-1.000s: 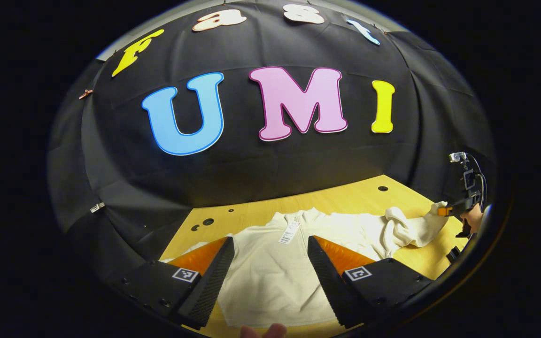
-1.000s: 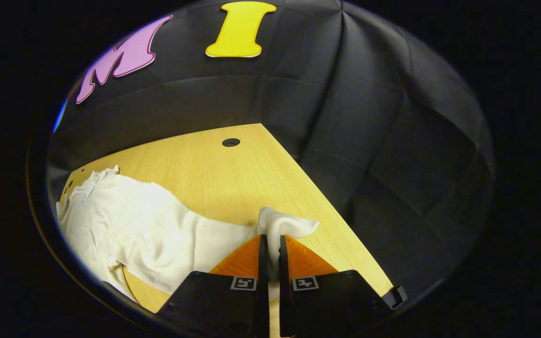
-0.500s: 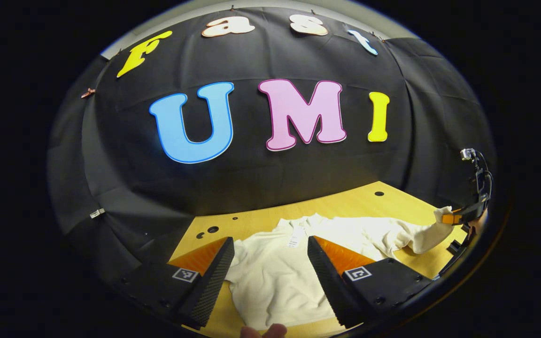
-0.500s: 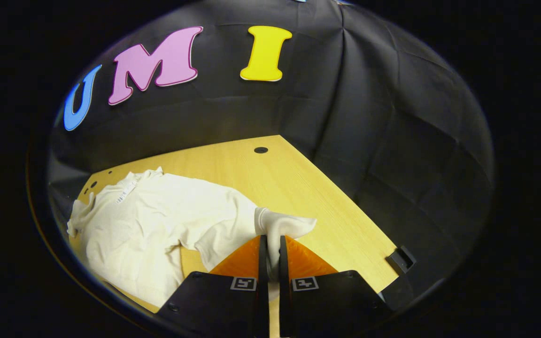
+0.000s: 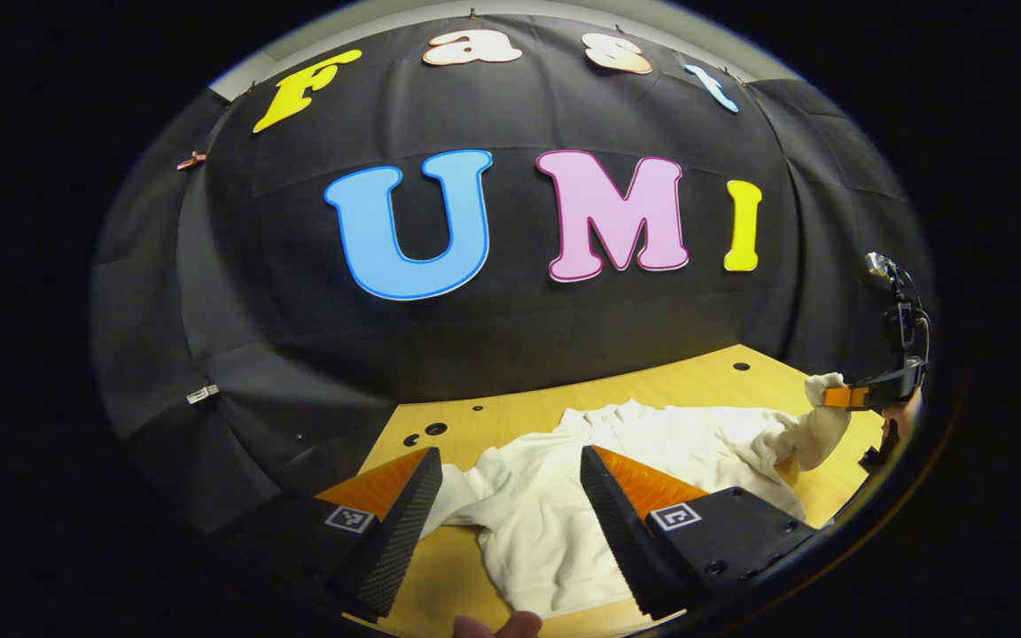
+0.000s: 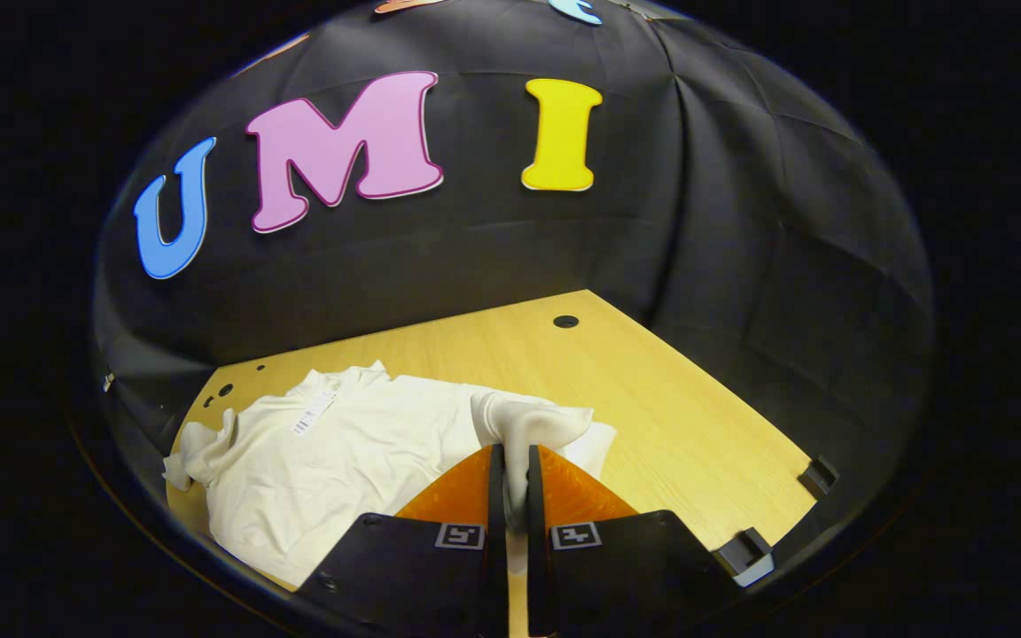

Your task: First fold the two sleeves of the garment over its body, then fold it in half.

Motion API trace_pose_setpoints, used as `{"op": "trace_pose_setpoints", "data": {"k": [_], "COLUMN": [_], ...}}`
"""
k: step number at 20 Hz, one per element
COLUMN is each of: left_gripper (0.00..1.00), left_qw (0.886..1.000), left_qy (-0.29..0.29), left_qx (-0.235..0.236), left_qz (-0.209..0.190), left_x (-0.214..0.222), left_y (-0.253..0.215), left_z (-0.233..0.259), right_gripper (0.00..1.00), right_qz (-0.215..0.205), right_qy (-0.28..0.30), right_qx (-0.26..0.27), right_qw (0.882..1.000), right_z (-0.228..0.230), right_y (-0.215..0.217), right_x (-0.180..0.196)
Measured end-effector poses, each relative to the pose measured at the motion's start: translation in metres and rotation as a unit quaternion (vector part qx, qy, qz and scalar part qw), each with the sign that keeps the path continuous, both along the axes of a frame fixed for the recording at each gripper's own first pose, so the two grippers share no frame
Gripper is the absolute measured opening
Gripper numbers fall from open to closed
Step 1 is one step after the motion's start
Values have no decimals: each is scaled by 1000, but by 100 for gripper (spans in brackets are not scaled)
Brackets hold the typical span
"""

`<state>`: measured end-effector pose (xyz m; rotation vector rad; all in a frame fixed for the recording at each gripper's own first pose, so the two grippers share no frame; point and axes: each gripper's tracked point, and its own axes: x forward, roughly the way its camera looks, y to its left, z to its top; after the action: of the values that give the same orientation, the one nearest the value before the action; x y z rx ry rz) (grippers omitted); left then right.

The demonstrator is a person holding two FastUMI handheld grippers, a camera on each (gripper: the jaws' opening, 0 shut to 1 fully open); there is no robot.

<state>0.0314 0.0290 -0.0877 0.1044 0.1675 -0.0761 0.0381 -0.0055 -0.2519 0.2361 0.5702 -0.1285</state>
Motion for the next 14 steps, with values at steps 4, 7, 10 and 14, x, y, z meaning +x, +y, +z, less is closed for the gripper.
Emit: {"op": "trace_pose_setpoints", "data": {"k": [4,7,10,14], "left_gripper": [97,97,97,97], "left_qw": [1000,999,998,996], "left_qy": [12,19,24,34], "left_qx": [-3,-1,7,9], "left_qz": [19,37,56,84], "left_x": [6,12,18,25], "left_y": [32,57,81,113], "left_z": [-13,-22,-34,-52], "right_gripper": [12,13,13,13], "right_qz": [27,47,63,87], "right_qy": [-12,-15,-13,-6], "right_qx": [16,28,41,49], "right_qw": [999,998,997,995], "right_z": [7,8,5,-4], "right_y": [57,98,130,169], "right_x": [19,27,37,45]}}
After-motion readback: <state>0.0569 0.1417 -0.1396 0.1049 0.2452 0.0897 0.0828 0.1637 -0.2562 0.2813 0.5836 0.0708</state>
